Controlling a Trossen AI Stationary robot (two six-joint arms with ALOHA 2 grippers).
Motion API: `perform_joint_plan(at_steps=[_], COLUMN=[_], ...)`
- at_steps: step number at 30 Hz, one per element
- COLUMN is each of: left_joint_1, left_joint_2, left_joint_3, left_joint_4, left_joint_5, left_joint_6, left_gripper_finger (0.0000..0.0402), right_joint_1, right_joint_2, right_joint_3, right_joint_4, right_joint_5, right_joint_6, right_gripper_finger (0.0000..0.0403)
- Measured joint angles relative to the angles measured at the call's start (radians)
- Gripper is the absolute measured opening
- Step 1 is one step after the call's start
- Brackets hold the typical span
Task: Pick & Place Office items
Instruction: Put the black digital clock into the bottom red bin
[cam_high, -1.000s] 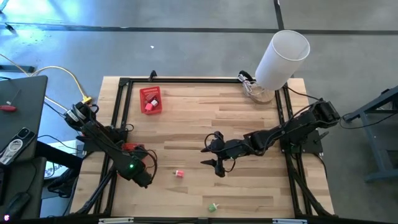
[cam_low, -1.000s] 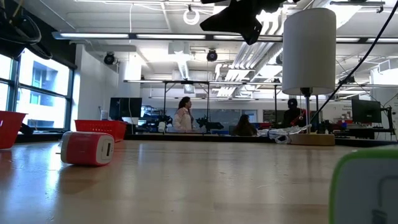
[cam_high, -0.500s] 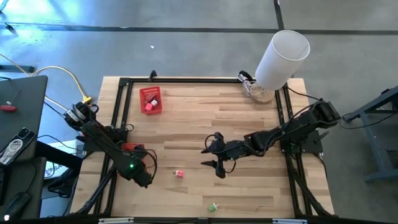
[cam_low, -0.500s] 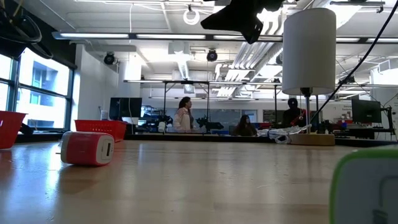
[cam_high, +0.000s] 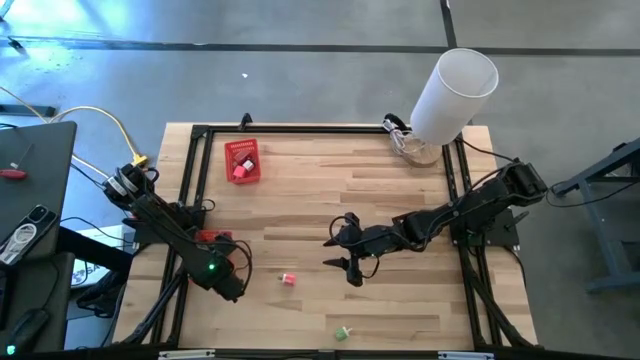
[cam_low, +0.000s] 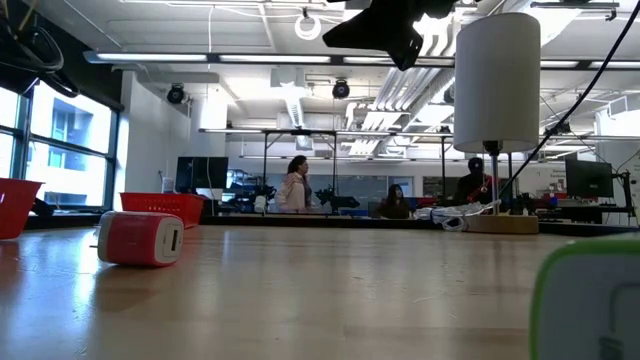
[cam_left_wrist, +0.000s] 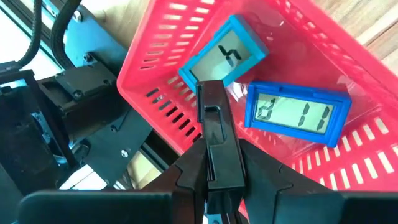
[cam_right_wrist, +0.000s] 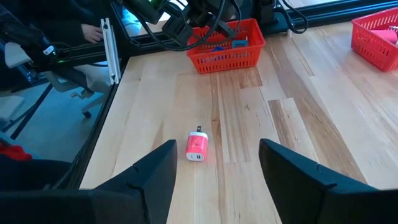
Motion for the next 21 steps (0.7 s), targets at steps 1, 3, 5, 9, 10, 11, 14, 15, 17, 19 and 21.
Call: perform_joint_plan(at_steps=[1,3,5,9,10,11,14,15,17,19,21], left_joint_1=[-0.001,-0.001,-0.001,-0.001,-0.001,-0.001,-0.001,-0.001,-0.001,-0.001,-0.001], left_joint_2=[0.000,0.000,0.000,0.000,0.000,0.000,0.000,0.000,0.000,0.000,0.000], left_joint_3=[0.000,0.000,0.000,0.000,0.000,0.000,0.000,0.000,0.000,0.000,0.000], left_joint_4=[0.000,0.000,0.001,0.002,0.003,0.003,0.008,0.012,0.022,0.021,0.021], left_joint_5=[0.000,0.000,0.000,0.010,0.013,0.016,0.016,0.016,0.015,0.014,0.014], left_joint_6=[0.000,-0.003,0.012,0.000,0.000,-0.001,-0.005,-0.004,-0.004,-0.003,-0.003], left_gripper_finger=[0.0075,0.0075,0.0075,0.0075,0.0075,0.0075,0.0085,0.0093,0.0113,0.0135,0.0154], right_joint_1=[0.000,0.000,0.003,0.007,0.007,0.007,0.007,0.007,0.007,0.007,0.007], right_joint_2=[0.000,0.000,0.000,0.000,0.000,0.000,0.000,0.000,0.000,0.000,0.000], right_joint_3=[0.000,0.000,0.000,0.000,0.000,0.000,0.000,0.000,0.000,0.000,0.000], right_joint_4=[0.000,0.000,0.000,0.000,0.000,0.000,0.000,0.000,0.000,0.000,0.000], right_joint_5=[0.000,0.000,0.000,-0.003,-0.003,-0.003,-0.003,-0.003,-0.003,-0.003,-0.003], right_joint_6=[0.000,0.000,0.000,0.000,0.000,0.000,0.000,0.000,0.000,0.000,0.000], right_gripper_finger=[0.0215,0.0215,0.0215,0.0215,0.0215,0.0215,0.0215,0.0215,0.0215,0.0215,0.0215])
